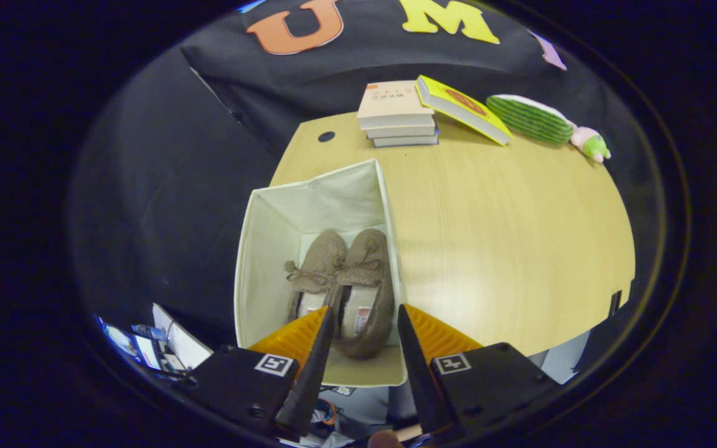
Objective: Open the storage box then place both shoes into the box .Put the left shoe in first, then the right shoe, with the right side of both shoes facing outward in a uniform manner.
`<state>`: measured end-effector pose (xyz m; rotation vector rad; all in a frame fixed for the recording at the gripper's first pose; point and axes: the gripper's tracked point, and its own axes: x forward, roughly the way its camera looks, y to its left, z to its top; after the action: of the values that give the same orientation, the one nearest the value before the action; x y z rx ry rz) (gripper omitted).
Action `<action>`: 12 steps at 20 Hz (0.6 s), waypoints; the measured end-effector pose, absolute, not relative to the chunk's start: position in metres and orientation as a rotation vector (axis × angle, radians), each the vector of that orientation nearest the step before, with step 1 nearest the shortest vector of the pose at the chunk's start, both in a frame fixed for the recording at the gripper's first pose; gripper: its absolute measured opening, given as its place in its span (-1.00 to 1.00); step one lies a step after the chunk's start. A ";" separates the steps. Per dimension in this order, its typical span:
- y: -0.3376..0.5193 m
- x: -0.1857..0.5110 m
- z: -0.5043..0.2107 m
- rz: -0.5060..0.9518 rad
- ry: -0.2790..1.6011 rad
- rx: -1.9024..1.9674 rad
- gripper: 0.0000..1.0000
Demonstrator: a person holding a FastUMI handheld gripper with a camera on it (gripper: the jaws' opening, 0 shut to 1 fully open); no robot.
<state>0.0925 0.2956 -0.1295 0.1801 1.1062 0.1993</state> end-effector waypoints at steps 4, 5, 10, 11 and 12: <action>0.259 0.107 -0.080 0.182 0.870 0.118 0.46; 0.250 0.107 -0.065 0.183 0.796 0.128 0.46; 0.185 0.100 -0.008 0.141 0.467 0.140 0.47; 0.174 0.097 0.002 0.141 0.400 0.127 0.55; 0.162 0.093 0.012 0.133 0.320 0.119 0.56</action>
<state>0.0929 0.1616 0.0120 0.1186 0.3200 0.1331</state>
